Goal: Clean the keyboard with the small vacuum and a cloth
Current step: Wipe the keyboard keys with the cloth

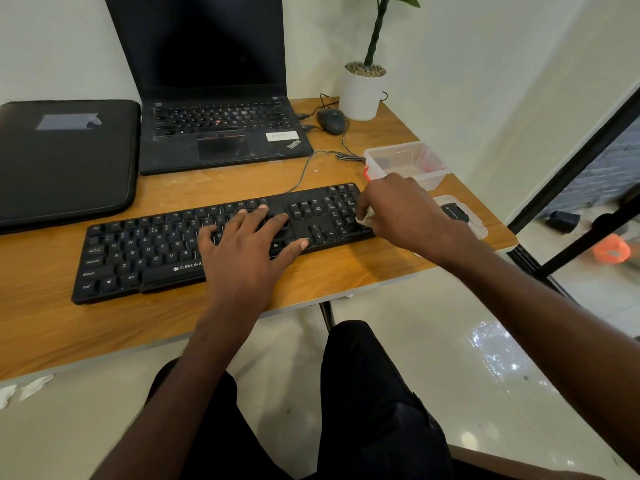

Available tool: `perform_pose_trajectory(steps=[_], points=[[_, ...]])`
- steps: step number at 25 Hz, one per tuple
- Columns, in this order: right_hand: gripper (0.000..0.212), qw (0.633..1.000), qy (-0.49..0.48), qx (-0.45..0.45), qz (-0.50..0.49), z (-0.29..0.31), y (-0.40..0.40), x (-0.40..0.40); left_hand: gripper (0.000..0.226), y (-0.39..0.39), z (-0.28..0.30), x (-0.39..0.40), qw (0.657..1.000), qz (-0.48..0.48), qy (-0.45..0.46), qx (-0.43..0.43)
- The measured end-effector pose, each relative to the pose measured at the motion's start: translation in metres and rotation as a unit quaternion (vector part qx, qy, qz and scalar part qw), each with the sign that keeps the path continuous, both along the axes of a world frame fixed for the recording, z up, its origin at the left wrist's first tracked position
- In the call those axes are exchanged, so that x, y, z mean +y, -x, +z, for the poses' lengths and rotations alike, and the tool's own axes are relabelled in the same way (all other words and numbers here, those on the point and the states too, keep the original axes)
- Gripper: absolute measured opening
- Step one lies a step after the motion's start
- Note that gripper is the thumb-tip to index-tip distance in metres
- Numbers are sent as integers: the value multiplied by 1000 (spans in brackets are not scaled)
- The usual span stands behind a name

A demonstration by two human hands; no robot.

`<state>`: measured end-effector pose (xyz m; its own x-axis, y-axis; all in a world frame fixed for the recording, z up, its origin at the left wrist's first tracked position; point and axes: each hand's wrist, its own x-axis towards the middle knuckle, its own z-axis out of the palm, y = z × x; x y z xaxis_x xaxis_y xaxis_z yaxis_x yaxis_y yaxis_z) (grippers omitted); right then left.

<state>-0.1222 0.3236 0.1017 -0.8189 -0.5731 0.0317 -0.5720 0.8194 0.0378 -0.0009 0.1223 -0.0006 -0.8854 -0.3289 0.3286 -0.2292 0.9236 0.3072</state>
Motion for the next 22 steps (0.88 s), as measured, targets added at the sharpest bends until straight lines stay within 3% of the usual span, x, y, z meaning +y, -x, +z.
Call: perform_pose_trajectory(steps=[8,13,17,22], points=[[17,990,139,-11,-28,-5,34,-36,67,1,1,-2,1000,-3,9,-9],[17,993,114,-25,-28,-11,19,-18,66,0,2,0,1000,2,7,-7],[24,996,40,-79,1,2,17,-5,65,-1,1,0,1000,1,4,0],[21,989,143,-25,-9,-1,28,-50,67,-1,4,0,1000,-1,8,-7]])
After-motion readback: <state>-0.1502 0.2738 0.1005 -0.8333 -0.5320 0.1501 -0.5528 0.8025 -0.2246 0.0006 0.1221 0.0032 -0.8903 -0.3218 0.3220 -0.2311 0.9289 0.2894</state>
